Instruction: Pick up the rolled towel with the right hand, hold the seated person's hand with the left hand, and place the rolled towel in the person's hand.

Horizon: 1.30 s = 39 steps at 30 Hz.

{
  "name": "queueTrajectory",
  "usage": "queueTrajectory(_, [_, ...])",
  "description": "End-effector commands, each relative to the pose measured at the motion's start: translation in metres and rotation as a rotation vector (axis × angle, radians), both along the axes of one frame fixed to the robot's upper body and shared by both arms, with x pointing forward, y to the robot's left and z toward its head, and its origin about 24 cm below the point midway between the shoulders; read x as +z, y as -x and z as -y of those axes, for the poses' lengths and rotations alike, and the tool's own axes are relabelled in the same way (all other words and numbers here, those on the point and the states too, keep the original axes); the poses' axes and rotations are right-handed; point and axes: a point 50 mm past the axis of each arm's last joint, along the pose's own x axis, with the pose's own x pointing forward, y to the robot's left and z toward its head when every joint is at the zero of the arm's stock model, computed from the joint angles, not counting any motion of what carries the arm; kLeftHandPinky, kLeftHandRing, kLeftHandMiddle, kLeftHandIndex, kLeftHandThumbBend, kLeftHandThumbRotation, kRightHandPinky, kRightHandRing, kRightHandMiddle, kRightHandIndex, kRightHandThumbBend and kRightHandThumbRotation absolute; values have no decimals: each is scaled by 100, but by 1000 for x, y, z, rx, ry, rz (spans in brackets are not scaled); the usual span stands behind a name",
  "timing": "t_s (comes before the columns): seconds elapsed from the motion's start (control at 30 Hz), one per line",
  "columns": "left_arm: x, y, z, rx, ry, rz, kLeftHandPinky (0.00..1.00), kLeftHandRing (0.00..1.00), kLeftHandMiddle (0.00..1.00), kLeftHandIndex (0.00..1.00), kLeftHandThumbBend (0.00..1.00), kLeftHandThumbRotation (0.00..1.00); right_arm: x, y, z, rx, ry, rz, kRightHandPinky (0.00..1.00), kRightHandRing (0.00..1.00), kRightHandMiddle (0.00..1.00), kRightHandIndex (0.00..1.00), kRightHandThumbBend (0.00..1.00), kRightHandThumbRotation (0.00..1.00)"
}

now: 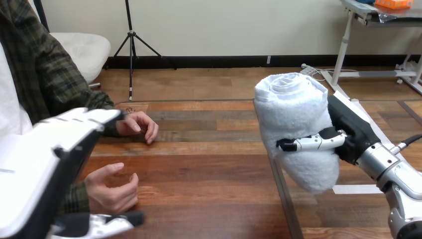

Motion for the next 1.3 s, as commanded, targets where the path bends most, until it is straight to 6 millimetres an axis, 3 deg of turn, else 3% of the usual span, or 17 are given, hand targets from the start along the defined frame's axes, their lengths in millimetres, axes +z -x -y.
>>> queueTrajectory(0.0, [10, -3, -11, 24, -104, 4, 74, 82, 81, 80, 100, 39, 32, -10, -6, 15, -14, 166, 22, 27, 35, 43, 87, 0])
queueTrajectory(0.3, [13, -4, -28, 83, -179, -67, 74, 83, 82, 81, 100, 43, 32, -7, -6, 29, -18, 170, 22, 27, 35, 43, 86, 0])
queueTrajectory(0.63, [15, -7, -43, 116, -202, -146, 76, 85, 83, 82, 100, 35, 33, -4, -4, 40, -33, 173, 22, 27, 35, 43, 86, 0])
queueTrajectory(1.27, [10, -19, -54, 137, -282, -214, 75, 82, 81, 80, 100, 33, 41, 4, 1, 62, -37, 182, 23, 29, 37, 43, 87, 0])
